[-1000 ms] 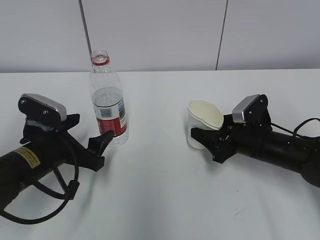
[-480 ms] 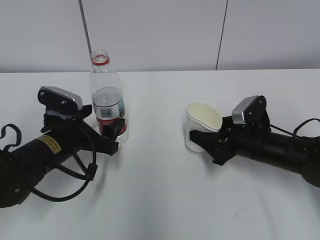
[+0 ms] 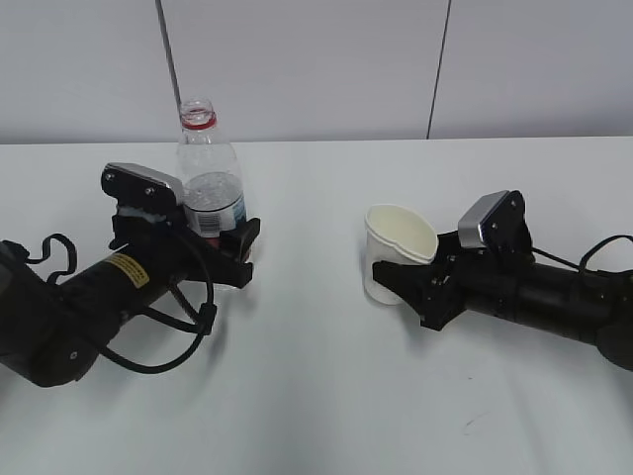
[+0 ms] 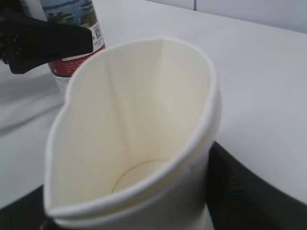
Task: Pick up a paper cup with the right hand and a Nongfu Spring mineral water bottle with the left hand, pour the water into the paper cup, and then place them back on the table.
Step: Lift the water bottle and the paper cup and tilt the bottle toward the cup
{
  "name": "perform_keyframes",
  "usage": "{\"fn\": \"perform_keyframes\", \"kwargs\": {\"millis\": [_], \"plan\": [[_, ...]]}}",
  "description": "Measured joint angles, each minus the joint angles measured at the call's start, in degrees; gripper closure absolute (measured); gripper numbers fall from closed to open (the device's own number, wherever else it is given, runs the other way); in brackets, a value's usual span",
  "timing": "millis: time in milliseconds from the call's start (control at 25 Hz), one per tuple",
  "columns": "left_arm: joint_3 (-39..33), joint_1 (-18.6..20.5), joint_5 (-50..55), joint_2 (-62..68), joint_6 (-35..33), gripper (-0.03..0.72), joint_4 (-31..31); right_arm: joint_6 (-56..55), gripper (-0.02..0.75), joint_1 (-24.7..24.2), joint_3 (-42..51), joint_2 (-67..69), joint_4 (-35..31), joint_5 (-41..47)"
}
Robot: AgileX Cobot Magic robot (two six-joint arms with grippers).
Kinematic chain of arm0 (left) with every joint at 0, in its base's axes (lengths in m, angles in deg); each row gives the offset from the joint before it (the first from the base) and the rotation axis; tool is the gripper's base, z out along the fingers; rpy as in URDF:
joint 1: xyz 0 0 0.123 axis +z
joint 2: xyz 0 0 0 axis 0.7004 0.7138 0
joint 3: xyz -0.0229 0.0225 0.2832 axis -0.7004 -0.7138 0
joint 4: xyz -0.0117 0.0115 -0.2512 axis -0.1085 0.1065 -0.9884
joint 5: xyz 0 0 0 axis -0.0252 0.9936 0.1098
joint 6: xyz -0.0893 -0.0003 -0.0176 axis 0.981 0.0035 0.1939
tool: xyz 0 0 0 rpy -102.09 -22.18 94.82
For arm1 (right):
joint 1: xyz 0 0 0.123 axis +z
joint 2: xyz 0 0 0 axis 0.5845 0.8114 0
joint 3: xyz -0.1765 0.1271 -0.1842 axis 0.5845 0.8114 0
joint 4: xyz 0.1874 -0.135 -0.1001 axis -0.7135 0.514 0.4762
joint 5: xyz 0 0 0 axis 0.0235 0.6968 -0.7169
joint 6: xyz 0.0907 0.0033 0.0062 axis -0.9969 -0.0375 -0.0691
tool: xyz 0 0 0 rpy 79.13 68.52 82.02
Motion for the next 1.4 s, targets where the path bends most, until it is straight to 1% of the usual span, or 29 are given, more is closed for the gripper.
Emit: {"fn": "perform_keyframes", "kwargs": {"millis": [120, 200, 320, 400, 560, 720, 880, 1160, 1400], "plan": [[0.0, -0.1, -0.1, 0.1, 0.3, 0.248, 0.1, -0.7, 0.271, 0.0, 0.0, 0.0, 0.2, 0.0], [0.0, -0.1, -0.1, 0.1, 0.4, 0.279, 0.0, -0.9, 0.271, 0.0, 0.0, 0.0, 0.9, 0.0], [0.0, -0.1, -0.2, 0.1, 0.4, 0.288, 0.0, -1.8, 0.271, 0.0, 0.0, -0.1, 2.6, 0.0], [0.0, -0.1, -0.2, 0.1, -0.8, 0.292, 0.0, -3.0, 0.271, 0.0, 0.0, -0.1, 4.0, 0.0], [0.0, -0.2, -0.4, 0.1, -6.4, 0.307, -0.2, -4.2, 0.271, 0.9, -0.1, -0.5, 6.8, 1.3], [0.0, -0.2, 0.6, -0.7, -9.7, 0.309, -0.3, -6.5, 0.271, 4.1, -2.0, -1.5, 9.1, 4.6], [-0.2, -0.2, 3.0, -2.9, -14.7, 0.310, -0.8, -9.5, 0.271, 6.8, -4.2, -2.5, 10.6, 6.3], [-0.3, -0.2, 7.1, -9.1, -22.5, 0.312, -1.1, -17.5, 0.272, 7.3, -7.9, -2.8, 15.8, 7.4], [-0.4, -0.2, 13.2, -13.1, -32.3, 0.312, -1.8, -21.4, 0.272, 7.3, -9.6, -2.8, 19.9, 7.4]]}}
